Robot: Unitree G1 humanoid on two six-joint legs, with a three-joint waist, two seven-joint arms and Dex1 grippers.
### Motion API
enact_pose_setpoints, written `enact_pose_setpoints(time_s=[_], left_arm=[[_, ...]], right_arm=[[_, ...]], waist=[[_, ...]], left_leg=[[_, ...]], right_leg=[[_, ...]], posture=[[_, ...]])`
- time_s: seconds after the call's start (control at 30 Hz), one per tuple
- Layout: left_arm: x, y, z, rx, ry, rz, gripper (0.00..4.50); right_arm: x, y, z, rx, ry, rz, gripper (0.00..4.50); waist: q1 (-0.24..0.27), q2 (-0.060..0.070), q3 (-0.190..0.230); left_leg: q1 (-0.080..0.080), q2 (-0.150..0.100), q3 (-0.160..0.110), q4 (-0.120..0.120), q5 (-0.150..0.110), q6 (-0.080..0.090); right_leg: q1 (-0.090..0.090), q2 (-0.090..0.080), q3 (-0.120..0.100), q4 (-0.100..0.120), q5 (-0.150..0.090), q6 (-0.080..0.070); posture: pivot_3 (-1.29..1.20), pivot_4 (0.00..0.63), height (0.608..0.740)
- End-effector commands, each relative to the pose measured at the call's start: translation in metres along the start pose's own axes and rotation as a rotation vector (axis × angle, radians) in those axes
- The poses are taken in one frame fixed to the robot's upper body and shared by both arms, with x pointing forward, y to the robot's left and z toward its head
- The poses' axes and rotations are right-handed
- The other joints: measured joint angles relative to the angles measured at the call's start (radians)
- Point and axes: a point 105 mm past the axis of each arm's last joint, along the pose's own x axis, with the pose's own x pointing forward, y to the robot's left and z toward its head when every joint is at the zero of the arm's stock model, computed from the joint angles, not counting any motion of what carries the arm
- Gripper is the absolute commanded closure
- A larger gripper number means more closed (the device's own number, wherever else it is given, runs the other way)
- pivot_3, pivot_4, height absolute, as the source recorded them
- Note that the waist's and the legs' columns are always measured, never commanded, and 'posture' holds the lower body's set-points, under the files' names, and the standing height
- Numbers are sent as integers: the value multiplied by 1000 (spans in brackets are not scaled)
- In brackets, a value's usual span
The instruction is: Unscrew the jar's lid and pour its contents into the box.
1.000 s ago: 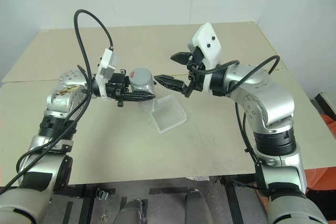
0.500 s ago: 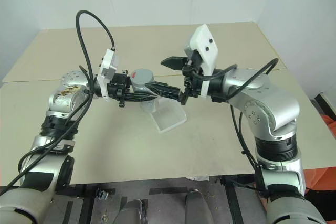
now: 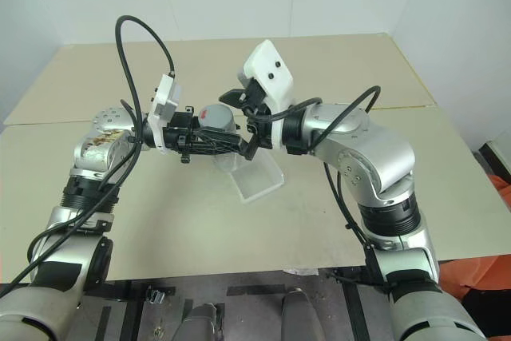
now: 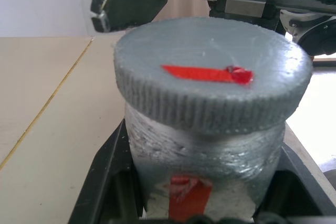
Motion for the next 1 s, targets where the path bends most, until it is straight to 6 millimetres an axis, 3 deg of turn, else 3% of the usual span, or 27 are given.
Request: enact_pose_setpoints(time_s=[0.03, 0.3, 0.4, 0.53, 0.73, 0.87, 1.0], left_arm=[[-4, -1, 13, 50, -15, 4, 2529], [-5, -2, 13, 51, -14, 10, 2529], [-6, -2, 13, 49, -13, 11, 2529], [-6, -3, 13, 47, -13, 12, 2529], [-5, -3, 11, 44, -11, 12, 2529], [-5, -4, 8, 41, -4, 8, 2529], [-6, -5, 6, 38, -4, 13, 2529]], right_arm=[[1, 2, 11, -34, -23, 8, 38], [4, 1, 9, -21, -20, 15, 38], [4, 3, 9, -19, -17, 33, 570], [3, 3, 9, -15, -15, 39, 1754], [0, -7, 18, 32, -43, 28, 1756], [-8, -17, 37, 157, -94, 40, 1756], [-19, -29, 50, 176, -127, -3, 1756]], waist=[[0, 0, 0], [0, 0, 0], [0, 0, 0], [0, 0, 0], [0, 0, 0], [0, 0, 0], [0, 0, 0]], left_leg=[[0, 0, 0, 0, 0, 0], [0, 0, 0, 0, 0, 0], [0, 0, 0, 0, 0, 0], [0, 0, 0, 0, 0, 0], [0, 0, 0, 0, 0, 0], [0, 0, 0, 0, 0, 0], [0, 0, 0, 0, 0, 0]], right_leg=[[0, 0, 0, 0, 0, 0], [0, 0, 0, 0, 0, 0], [0, 0, 0, 0, 0, 0], [0, 0, 0, 0, 0, 0], [0, 0, 0, 0, 0, 0], [0, 0, 0, 1, 0, 0], [0, 0, 0, 0, 0, 0]], posture=[[0, 150, 740], [0, 150, 740], [0, 150, 740], [0, 150, 740], [0, 150, 740], [0, 150, 740], [0, 150, 740]])
